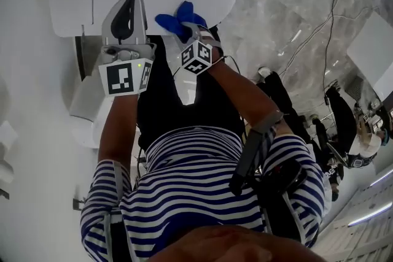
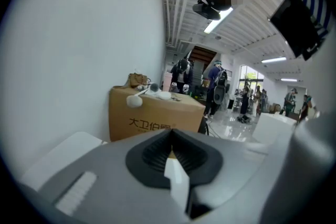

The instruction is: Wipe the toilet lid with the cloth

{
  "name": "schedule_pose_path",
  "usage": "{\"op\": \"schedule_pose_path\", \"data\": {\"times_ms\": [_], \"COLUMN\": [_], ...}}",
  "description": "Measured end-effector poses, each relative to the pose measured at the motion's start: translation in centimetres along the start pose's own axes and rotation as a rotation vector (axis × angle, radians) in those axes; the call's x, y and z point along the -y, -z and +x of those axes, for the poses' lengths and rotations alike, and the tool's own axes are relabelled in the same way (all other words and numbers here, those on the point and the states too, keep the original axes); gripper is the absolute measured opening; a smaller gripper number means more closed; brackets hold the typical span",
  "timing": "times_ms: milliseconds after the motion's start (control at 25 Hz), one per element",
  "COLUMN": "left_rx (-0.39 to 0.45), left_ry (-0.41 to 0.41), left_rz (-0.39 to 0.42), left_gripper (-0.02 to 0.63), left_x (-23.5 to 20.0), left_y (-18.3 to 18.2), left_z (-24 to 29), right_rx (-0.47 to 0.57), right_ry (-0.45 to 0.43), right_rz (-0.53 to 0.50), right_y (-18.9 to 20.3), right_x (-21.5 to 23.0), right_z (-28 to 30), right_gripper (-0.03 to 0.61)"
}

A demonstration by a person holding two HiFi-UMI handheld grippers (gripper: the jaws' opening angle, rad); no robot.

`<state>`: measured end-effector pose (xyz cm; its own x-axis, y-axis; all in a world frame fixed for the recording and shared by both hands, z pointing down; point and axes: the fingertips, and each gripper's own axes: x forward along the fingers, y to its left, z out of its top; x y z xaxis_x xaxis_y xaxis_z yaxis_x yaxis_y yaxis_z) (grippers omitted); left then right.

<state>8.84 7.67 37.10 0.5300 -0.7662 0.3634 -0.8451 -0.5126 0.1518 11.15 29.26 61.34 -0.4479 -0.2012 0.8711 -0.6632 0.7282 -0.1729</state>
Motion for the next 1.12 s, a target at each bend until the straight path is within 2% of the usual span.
{"op": "schedule_pose_path", "data": {"times_ms": [320,680,880,1120], "left_rx": [-0.018,-0.023,0.015,0.037], "left_ry": [0.102,0.141,0.133,0.076], "left_rz": [0.038,0.063,0.082,0.093], "left_gripper": [0.002,0.002,0.002,0.002], "left_x": [8.5,12.1,11.2,8.7], "left_y": [-0.1,-1.0,-5.1,-13.7], "left_z": [3.9,4.5,1.8,-4.7], "right_rx": [-0.03,-0.019,0.049,0.185], "right_ry": [0.047,0.082,0.164,0.228], "right_rz": [0.067,0.08,0.103,0.14], "right_y": [7.9,8.3,4.2,-6.0], "right_x": [3.5,5.0,8.0,7.7], "right_z": [-4.0,-5.9,-11.5,-23.3], "right_gripper": [0.115,0.115,0.115,0.115]}}
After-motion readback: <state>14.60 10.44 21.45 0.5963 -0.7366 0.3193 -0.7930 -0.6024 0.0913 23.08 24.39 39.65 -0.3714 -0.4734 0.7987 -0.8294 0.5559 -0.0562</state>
